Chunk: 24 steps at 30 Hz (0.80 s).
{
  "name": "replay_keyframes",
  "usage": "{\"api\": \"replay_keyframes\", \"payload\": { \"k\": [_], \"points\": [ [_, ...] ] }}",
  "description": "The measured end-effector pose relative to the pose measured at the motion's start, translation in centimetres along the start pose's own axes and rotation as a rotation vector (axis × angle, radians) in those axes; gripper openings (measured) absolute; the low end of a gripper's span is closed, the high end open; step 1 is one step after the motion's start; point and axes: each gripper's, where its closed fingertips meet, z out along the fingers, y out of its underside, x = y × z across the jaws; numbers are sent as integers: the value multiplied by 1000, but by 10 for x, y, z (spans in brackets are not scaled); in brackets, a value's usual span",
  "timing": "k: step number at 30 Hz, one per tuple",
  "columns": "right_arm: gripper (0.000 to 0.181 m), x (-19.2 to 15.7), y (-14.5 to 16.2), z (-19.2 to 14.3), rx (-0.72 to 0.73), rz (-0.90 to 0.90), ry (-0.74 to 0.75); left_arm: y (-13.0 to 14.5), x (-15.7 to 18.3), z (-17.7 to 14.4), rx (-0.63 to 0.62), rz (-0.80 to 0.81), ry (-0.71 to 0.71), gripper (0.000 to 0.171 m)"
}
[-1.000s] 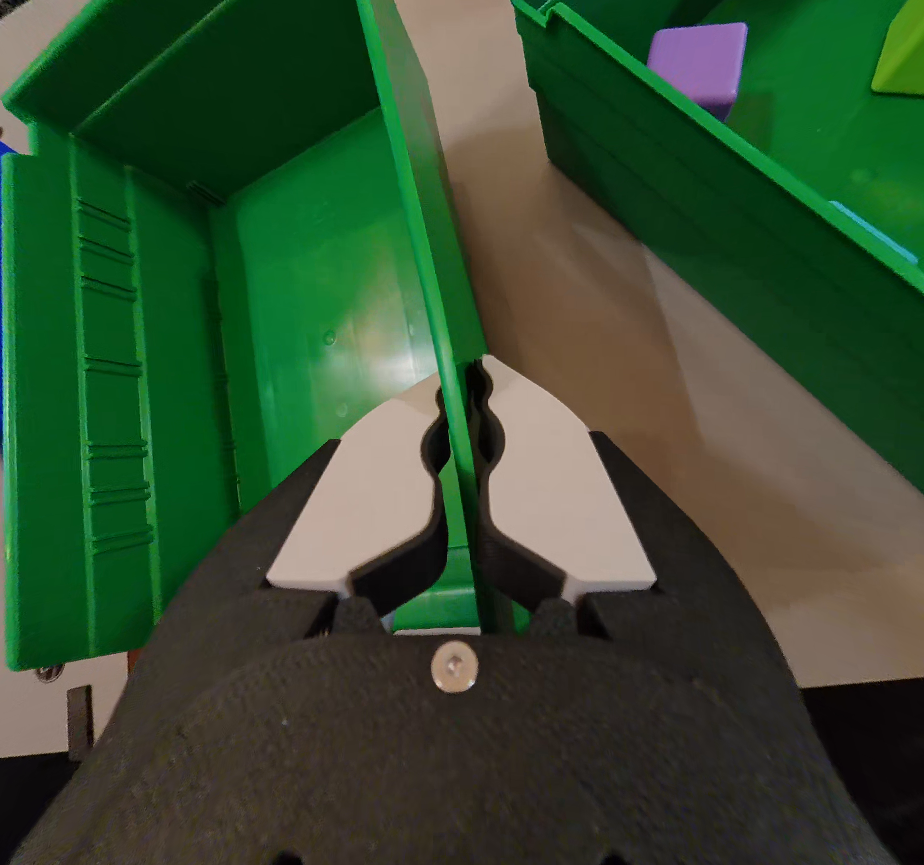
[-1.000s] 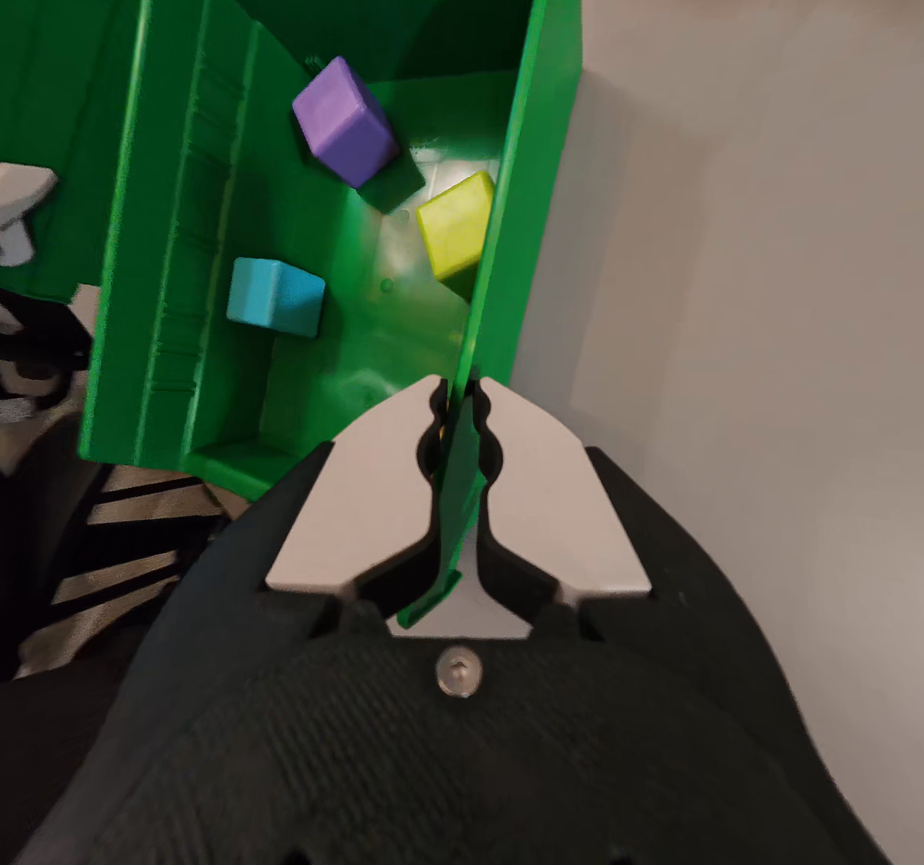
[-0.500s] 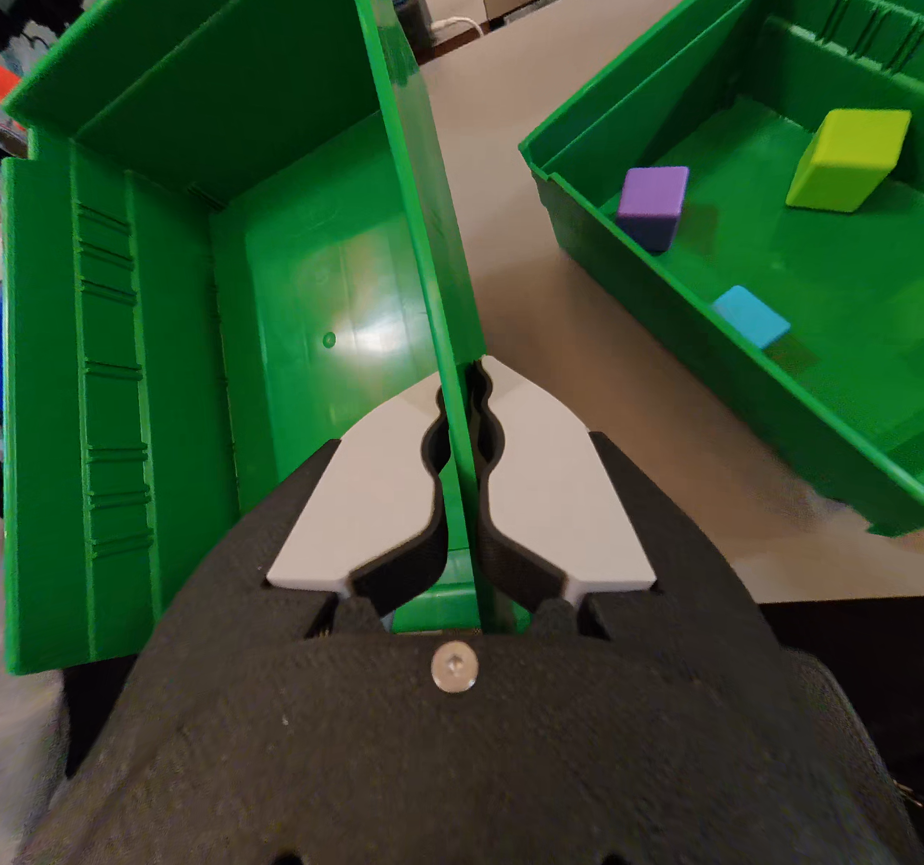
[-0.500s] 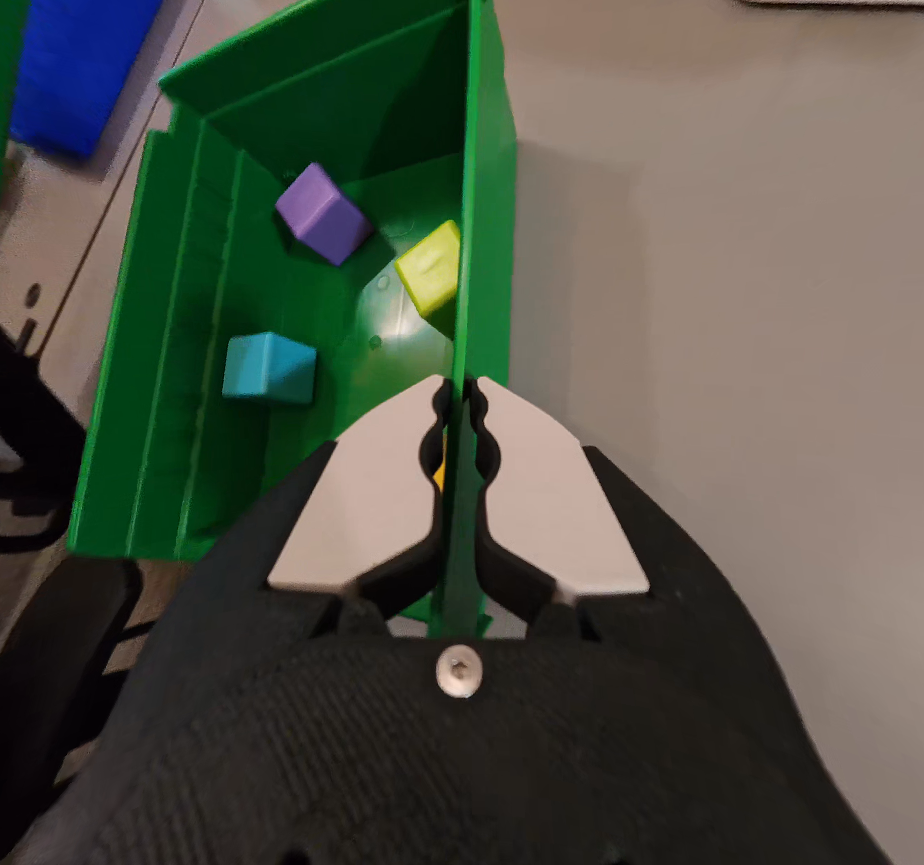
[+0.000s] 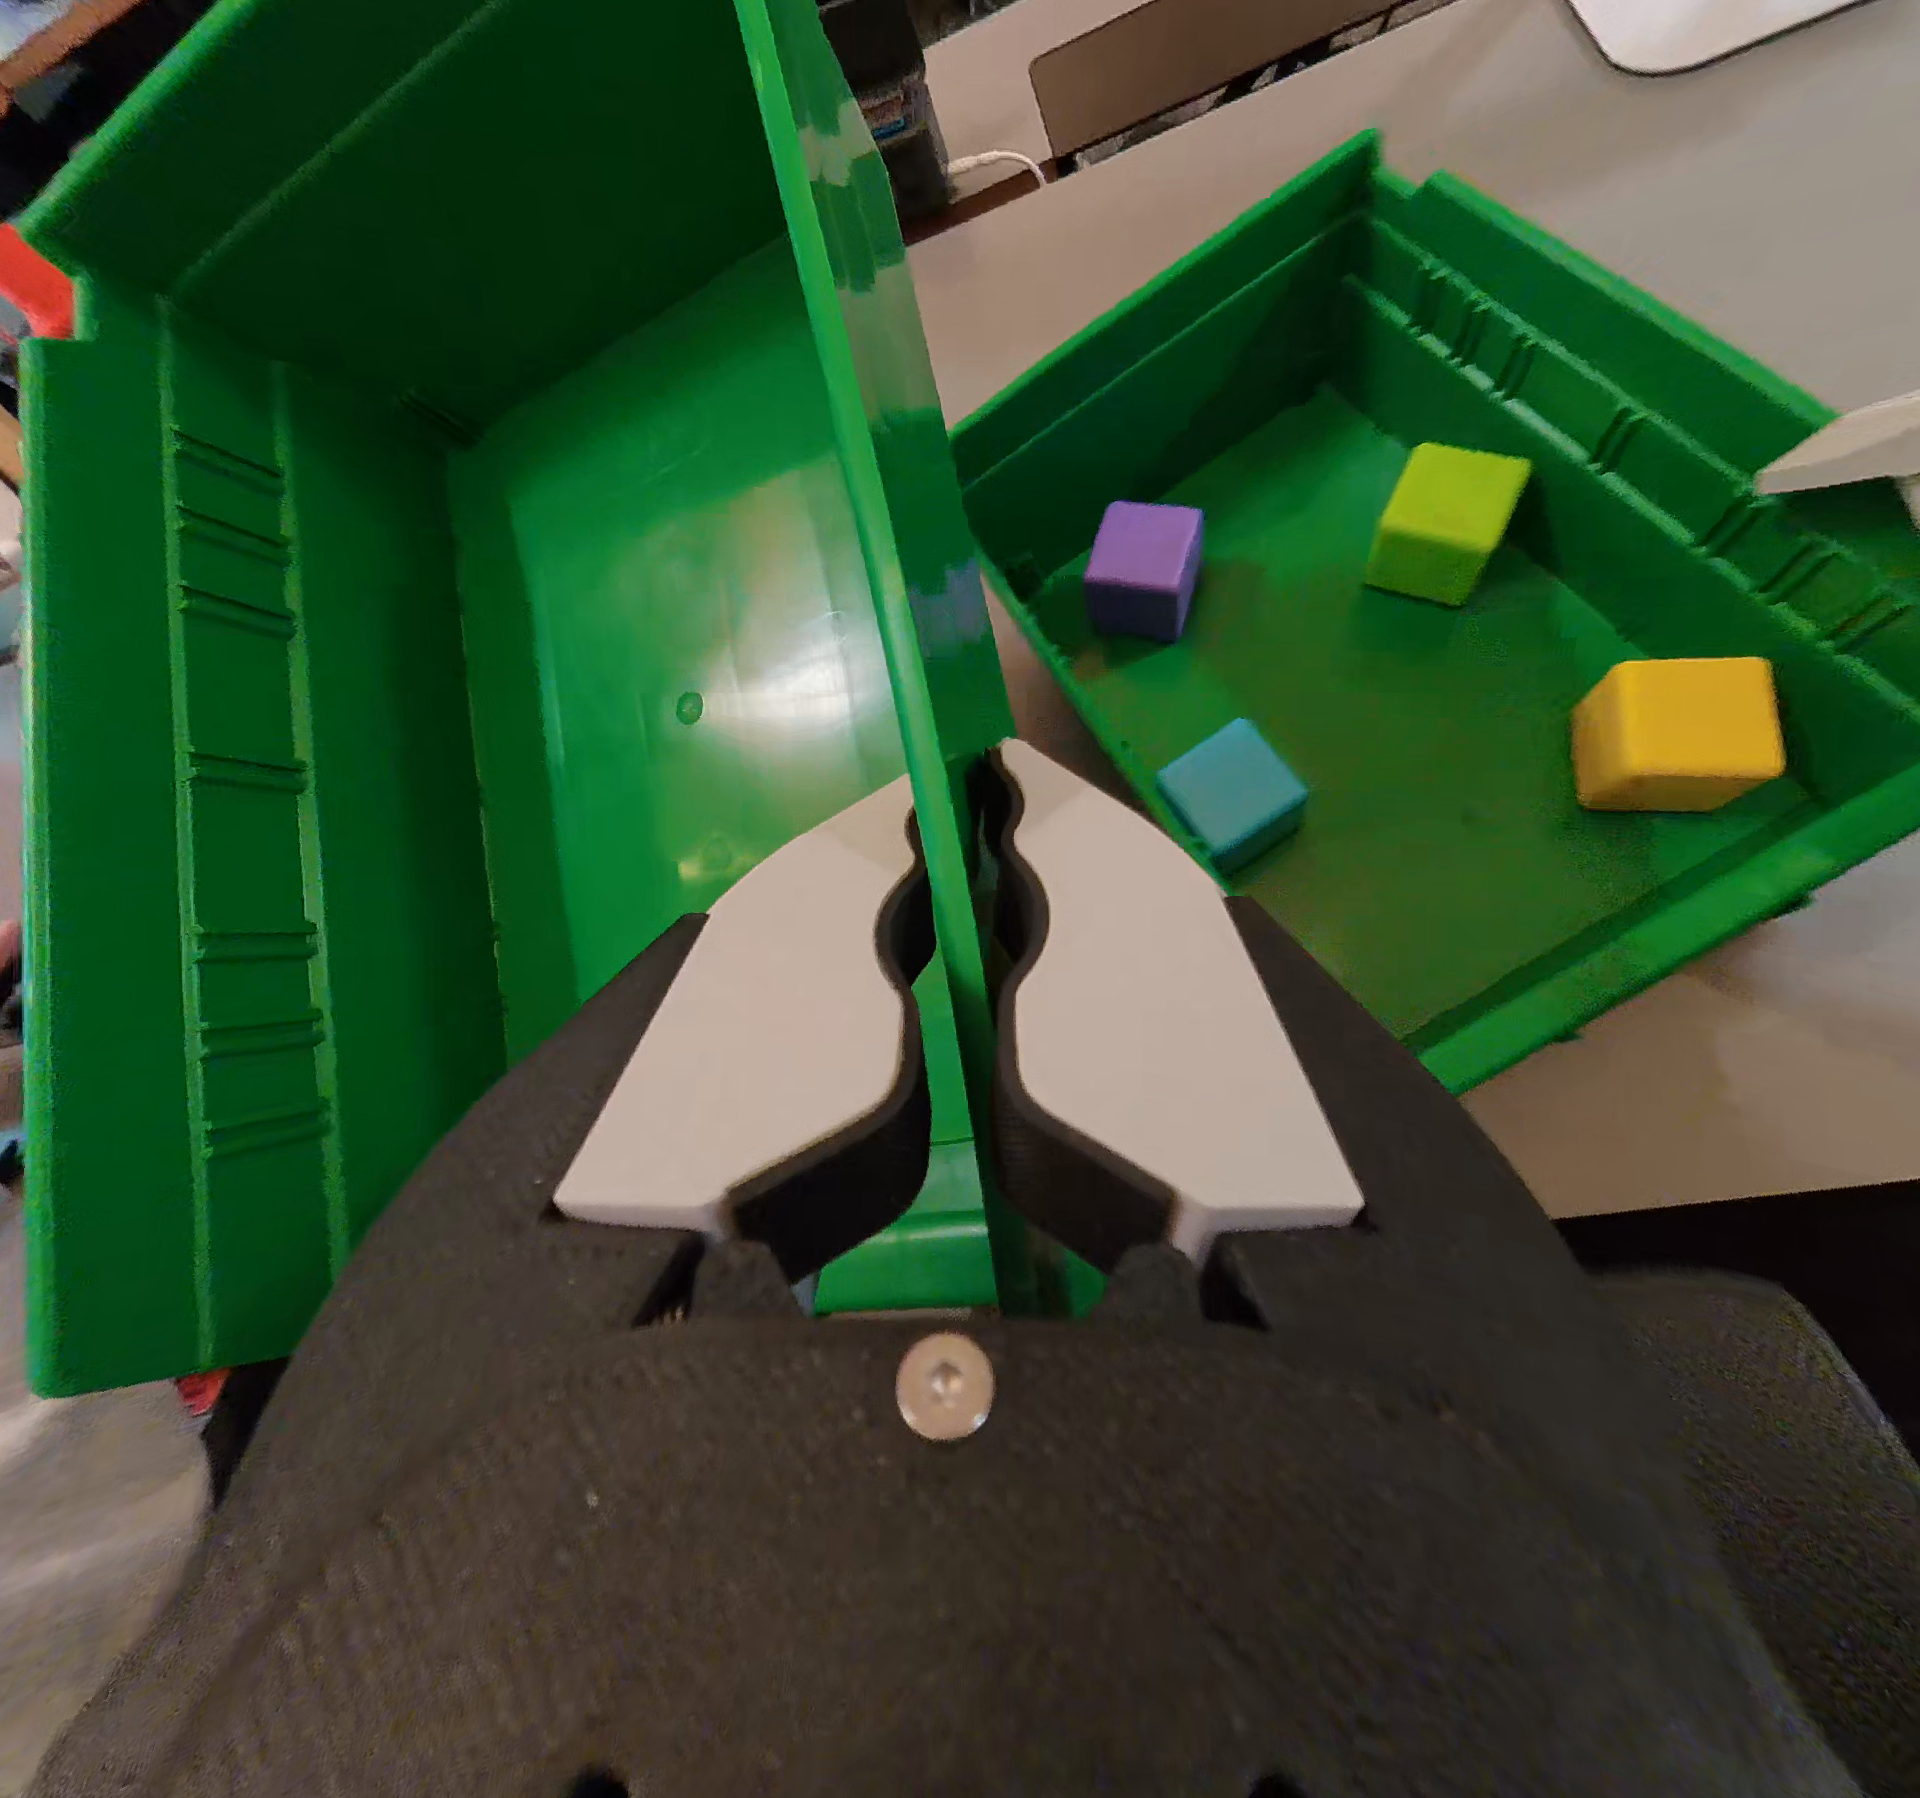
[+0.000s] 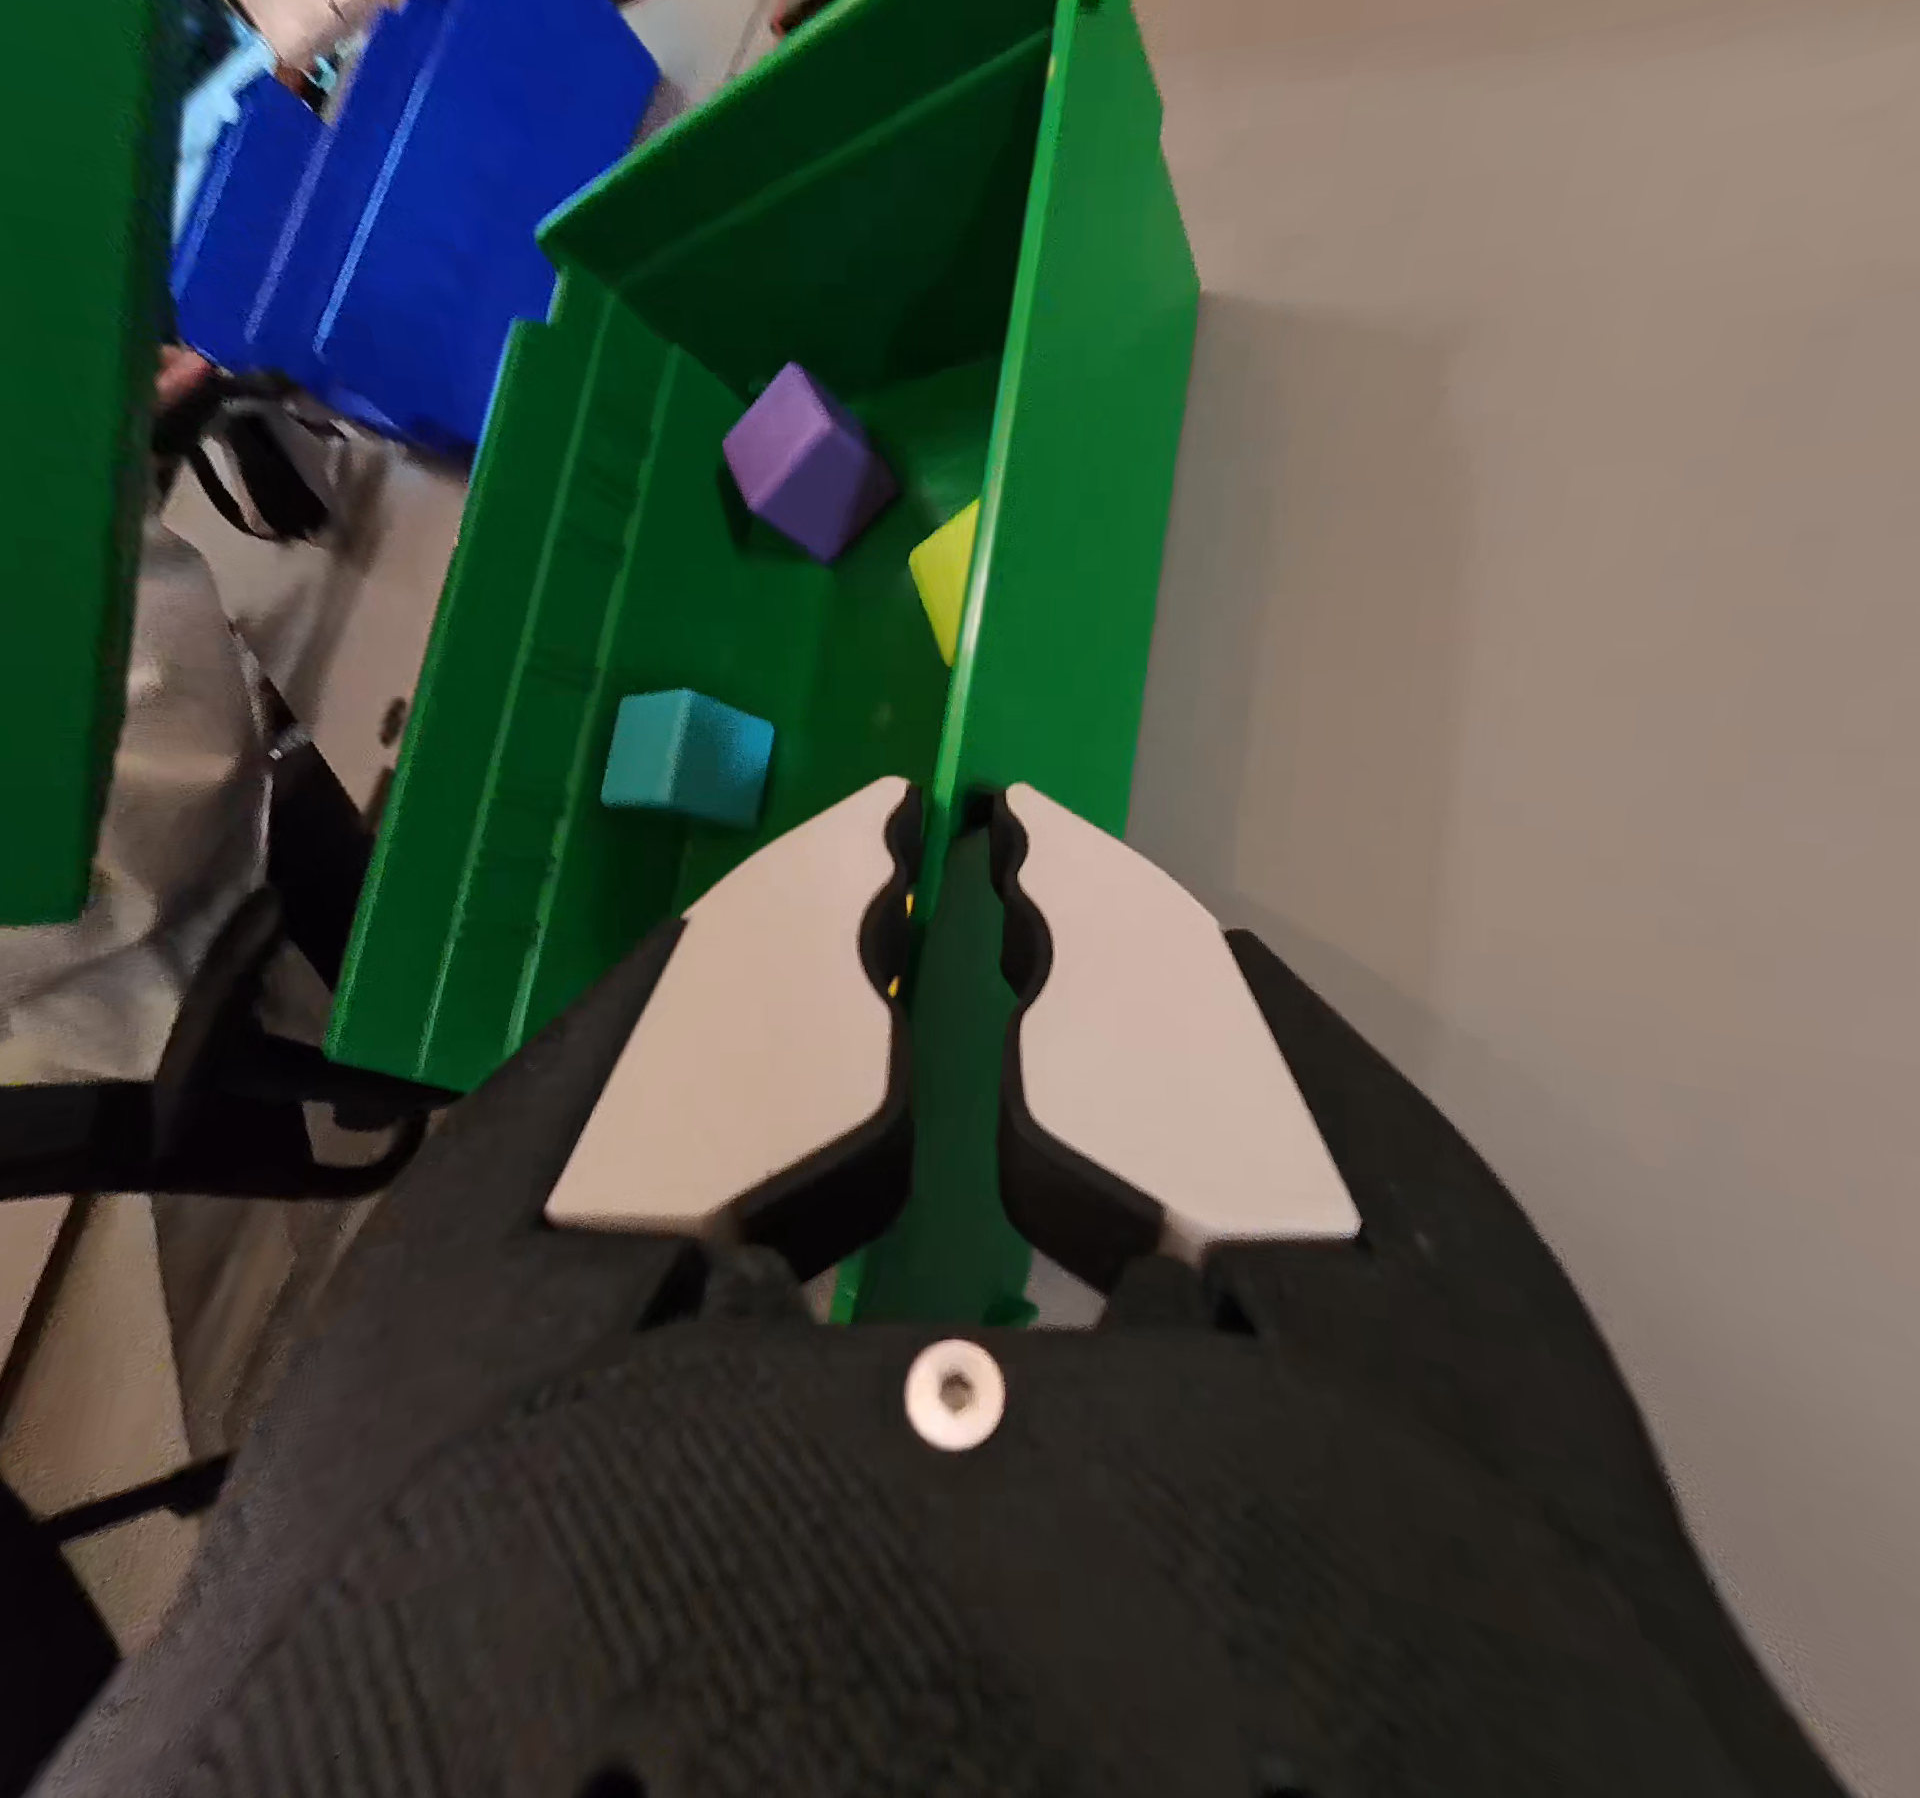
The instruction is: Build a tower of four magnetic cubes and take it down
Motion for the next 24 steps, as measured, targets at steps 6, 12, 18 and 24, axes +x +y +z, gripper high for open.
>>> {"api": "replay_keyframes", "payload": {
  "k": [6,12,18,24],
  "points": [
    [14,-45,-1,43,9,-26,-45,-2,-7,-14,41,-22,4,10],
    [16,-72,11,58,-64,-104,-87,5,-14,-13,46,-41,15,10],
    [20,-82,28,39,-137,-179,-164,10,-17,-8,44,-44,12,10],
    [20,-83,56,-3,-126,-508,-300,11,-15,-8,48,-48,26,10]
  ]
}}
